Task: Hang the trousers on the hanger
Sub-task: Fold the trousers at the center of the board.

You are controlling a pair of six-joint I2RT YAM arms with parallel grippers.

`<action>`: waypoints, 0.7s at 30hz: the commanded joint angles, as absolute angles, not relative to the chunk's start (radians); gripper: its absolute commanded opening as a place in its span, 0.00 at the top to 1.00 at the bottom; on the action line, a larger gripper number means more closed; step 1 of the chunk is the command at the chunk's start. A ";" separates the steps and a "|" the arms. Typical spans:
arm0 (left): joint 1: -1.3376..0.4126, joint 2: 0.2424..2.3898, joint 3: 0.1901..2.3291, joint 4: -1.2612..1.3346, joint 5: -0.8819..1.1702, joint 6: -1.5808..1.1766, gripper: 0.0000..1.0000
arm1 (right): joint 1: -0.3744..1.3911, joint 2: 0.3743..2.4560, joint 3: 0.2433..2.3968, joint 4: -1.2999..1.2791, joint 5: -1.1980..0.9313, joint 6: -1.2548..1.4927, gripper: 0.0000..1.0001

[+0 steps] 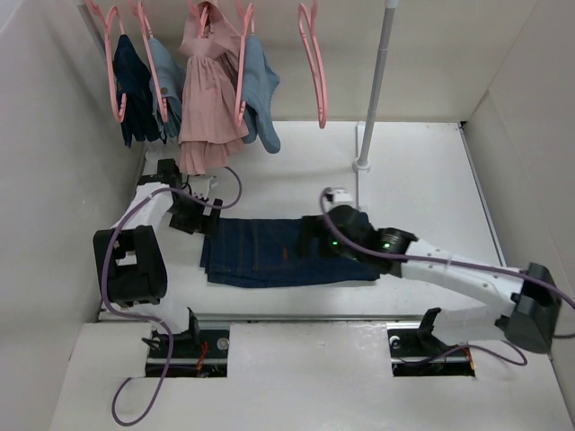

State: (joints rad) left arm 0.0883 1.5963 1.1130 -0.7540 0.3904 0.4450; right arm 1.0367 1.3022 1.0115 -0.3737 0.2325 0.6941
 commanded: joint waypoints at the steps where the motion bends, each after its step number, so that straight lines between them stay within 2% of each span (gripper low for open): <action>1: 0.066 1.604 1.094 -0.733 0.410 0.428 0.14 | 0.865 1.166 0.853 -0.391 0.224 0.828 0.00; 3: 0.049 1.627 1.094 -0.742 0.419 0.428 0.17 | 0.751 1.097 0.761 -0.347 0.187 0.798 0.00; 4: 0.032 1.628 1.094 -0.742 0.419 0.428 0.19 | 0.638 1.088 0.743 -0.331 0.132 0.782 0.00; 7: 0.017 1.649 1.085 -0.707 0.355 0.396 0.22 | 0.496 1.115 0.707 -0.269 0.042 0.706 0.00; 8: 0.008 1.649 1.085 -0.695 0.354 0.396 0.26 | 0.423 1.132 0.707 -0.253 -0.016 0.684 0.00; 14: 0.008 1.681 1.108 -0.729 0.441 0.400 0.29 | 0.290 1.356 0.801 -0.213 -0.231 0.474 0.00; 17: 0.008 1.654 1.117 -0.752 0.483 0.439 0.21 | 0.256 1.439 0.831 -0.222 -0.241 0.453 0.00; 21: 0.008 1.654 1.117 -0.765 0.506 0.460 0.20 | 0.213 1.488 0.822 -0.170 -0.285 0.453 0.00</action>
State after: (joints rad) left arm 0.0082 1.6939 1.0973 -0.7197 0.4446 0.4282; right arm 0.2375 1.4773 0.7879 -0.2546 -0.2150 0.4961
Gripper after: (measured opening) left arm 0.795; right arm 0.999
